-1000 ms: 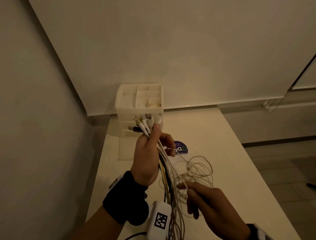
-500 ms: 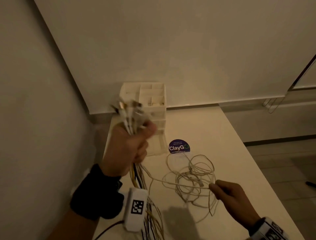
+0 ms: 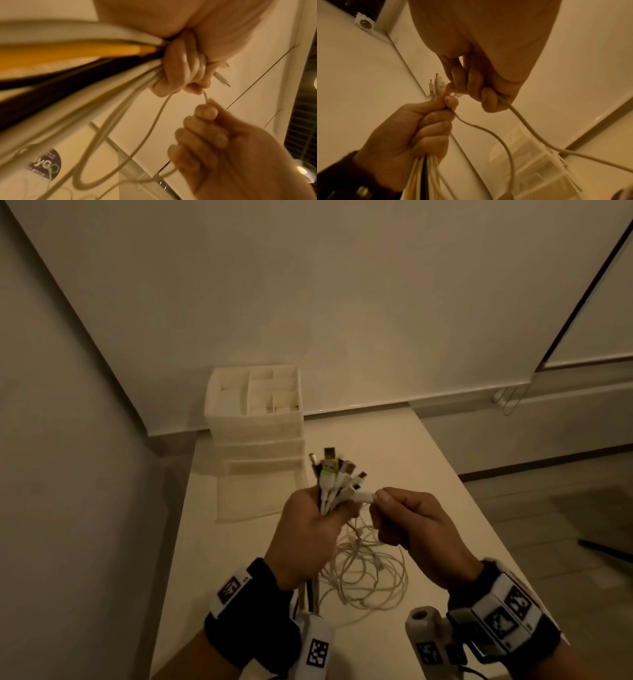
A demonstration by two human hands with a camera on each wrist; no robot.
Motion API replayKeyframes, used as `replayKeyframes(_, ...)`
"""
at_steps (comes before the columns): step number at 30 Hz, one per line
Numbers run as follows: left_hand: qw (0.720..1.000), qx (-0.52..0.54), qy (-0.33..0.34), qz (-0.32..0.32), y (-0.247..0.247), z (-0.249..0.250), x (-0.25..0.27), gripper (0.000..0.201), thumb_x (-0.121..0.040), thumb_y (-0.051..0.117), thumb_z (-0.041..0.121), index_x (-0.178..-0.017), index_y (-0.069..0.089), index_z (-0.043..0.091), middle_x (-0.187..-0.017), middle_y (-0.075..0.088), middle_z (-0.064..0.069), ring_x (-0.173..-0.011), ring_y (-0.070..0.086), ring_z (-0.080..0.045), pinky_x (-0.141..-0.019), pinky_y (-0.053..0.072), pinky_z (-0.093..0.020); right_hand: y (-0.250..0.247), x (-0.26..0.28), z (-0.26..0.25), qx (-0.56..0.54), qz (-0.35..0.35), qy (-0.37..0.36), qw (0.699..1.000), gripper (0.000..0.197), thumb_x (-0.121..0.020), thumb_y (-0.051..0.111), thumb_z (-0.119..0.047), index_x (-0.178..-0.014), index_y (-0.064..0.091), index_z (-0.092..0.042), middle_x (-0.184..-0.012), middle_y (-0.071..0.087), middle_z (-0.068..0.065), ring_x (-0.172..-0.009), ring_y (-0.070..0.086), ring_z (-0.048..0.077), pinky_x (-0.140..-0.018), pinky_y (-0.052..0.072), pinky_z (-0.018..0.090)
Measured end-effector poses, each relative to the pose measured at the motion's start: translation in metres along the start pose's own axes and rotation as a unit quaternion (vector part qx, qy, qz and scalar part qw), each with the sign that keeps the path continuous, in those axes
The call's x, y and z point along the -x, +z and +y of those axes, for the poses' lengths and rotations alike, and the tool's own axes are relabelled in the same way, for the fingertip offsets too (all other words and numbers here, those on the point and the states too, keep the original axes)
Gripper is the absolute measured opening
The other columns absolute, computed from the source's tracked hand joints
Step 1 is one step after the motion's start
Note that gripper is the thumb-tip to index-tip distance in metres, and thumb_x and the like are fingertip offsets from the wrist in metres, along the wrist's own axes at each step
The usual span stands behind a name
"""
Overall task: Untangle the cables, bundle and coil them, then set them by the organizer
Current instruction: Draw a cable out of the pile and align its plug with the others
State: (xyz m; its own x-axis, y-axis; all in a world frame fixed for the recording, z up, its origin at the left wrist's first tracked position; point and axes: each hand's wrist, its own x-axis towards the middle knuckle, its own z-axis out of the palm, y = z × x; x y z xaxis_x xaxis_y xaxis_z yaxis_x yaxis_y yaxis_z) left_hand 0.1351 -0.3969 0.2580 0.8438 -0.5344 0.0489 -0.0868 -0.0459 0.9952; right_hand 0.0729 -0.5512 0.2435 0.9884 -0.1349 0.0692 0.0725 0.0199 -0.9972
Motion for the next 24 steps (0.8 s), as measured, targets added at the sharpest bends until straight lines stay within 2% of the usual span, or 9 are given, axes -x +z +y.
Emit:
replayKeyframes(2,0.999,0.032,-0.006,0.036,-0.007,0.002,-0.004,0.033,-0.091,0.061,0.008,-0.060,0.065,0.020,-0.037,0.036,0.011,-0.031,0.028,-0.006,-0.038,0.024,-0.019,-0.003,0.001,0.008,-0.002,-0.019,0.006,1.000,0.041,-0.093,0.048,-0.035,-0.065,0.059,-0.006,-0.057,0.031,0.007,-0.052,0.027,0.015,-0.056,0.018,0.040)
replayKeyframes(4,0.994,0.082,0.012,0.070,-0.018,0.005,-0.007,0.028,-0.088,0.064,0.017,-0.060,0.064,0.016,-0.039,0.028,0.005,-0.033,0.019,-0.011,-0.041,0.018,-0.018,-0.008,0.003,0.018,0.001,-0.028,0.004,1.000,0.041,-0.092,0.049,-0.037,-0.067,0.059,-0.006,-0.058,0.032,0.008,-0.052,0.028,0.014,-0.055,0.019,0.035)
replayKeyframes(7,0.984,0.133,0.041,0.114,-0.037,0.016,-0.008,0.031,-0.083,0.066,0.031,-0.063,0.056,0.010,-0.040,0.024,0.003,-0.032,0.017,-0.008,-0.040,0.019,-0.015,-0.017,0.002,0.036,0.040,-0.034,-0.017,0.998,0.040,-0.094,0.047,-0.033,-0.069,0.059,-0.004,-0.057,0.040,0.005,-0.052,0.035,0.014,-0.053,0.030,0.025)
replayKeyframes(11,0.952,0.197,0.078,0.223,-0.069,0.027,-0.011,0.029,-0.090,0.055,0.027,-0.068,0.051,0.009,-0.040,0.022,0.007,-0.030,0.016,-0.006,-0.039,0.019,-0.011,-0.030,-0.002,0.067,0.153,-0.023,-0.014,0.988,0.044,-0.090,0.047,-0.049,-0.066,0.058,-0.013,-0.057,0.049,0.001,-0.055,0.044,0.012,-0.058,0.038,0.029)
replayKeyframes(14,0.922,0.231,0.098,0.296,-0.087,0.026,-0.014,0.033,-0.098,0.052,0.025,-0.067,0.055,0.013,-0.042,0.023,0.007,-0.032,0.017,-0.006,-0.039,0.019,-0.010,-0.040,-0.003,0.096,0.196,0.019,0.008,0.980,0.051,-0.086,0.047,-0.057,-0.063,0.052,-0.012,-0.055,0.044,-0.005,-0.054,0.041,0.008,-0.059,0.036,0.029)
replayKeyframes(16,0.922,0.179,0.106,0.326,-0.084,0.023,-0.012,0.028,-0.098,0.054,0.023,-0.072,0.062,0.015,-0.043,0.026,0.005,-0.032,0.019,-0.008,-0.040,0.021,-0.013,-0.040,-0.006,0.105,0.207,0.044,0.004,0.977,0.052,-0.088,0.051,-0.052,-0.062,0.049,-0.007,-0.055,0.040,-0.006,-0.054,0.039,0.007,-0.059,0.034,0.026)
replayKeyframes(18,0.919,0.136,0.114,0.352,-0.073,0.017,-0.010,0.017,-0.094,0.060,0.026,-0.084,0.065,0.013,-0.045,0.029,0.004,-0.033,0.021,-0.009,-0.040,0.024,-0.017,-0.037,-0.011,0.103,0.206,0.061,-0.005,0.977,0.046,-0.093,0.059,-0.033,-0.060,0.047,-0.004,-0.053,0.037,-0.006,-0.052,0.036,0.006,-0.057,0.032,0.026)
replayKeyframes(21,0.922,0.082,0.136,0.354,-0.054,0.008,-0.010,0.023,-0.086,0.069,0.034,-0.090,0.066,0.012,-0.050,0.044,0.012,-0.037,0.034,-0.006,-0.045,0.032,-0.022,-0.034,-0.021,0.086,0.194,0.074,-0.006,0.978,0.043,-0.093,0.061,-0.013,-0.055,0.042,-0.007,-0.050,0.035,-0.007,-0.051,0.033,0.007,-0.055,0.030,0.025)
replayKeyframes(24,0.957,0.025,0.148,0.249,-0.023,0.009,-0.011,0.009,-0.085,0.071,0.020,-0.093,0.073,0.016,-0.068,0.069,0.013,-0.055,0.060,0.003,-0.053,0.046,-0.019,-0.032,-0.030,0.063,0.163,0.065,-0.019,0.984,0.045,-0.090,0.061,-0.005,-0.052,0.038,-0.011,-0.049,0.033,-0.008,-0.049,0.030,0.008,-0.052,0.029,0.023)
